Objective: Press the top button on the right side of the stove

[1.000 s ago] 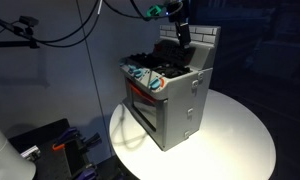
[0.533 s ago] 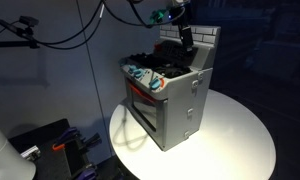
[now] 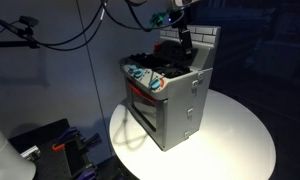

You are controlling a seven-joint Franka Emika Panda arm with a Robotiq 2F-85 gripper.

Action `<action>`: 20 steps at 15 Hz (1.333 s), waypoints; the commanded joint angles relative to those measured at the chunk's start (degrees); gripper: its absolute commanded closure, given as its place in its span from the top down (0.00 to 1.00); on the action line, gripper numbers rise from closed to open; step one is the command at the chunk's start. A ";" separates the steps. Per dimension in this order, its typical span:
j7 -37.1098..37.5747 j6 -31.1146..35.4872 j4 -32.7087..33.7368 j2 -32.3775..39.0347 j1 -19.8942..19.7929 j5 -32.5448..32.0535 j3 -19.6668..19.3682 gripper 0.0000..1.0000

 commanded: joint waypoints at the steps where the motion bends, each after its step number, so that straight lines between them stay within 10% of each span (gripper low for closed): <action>1: 0.93 -0.02 1.36 0.96 0.76 0.48 -0.89 1.00; 20: 0.79 -0.82 4.61 3.44 0.94 0.82 -1.50 1.00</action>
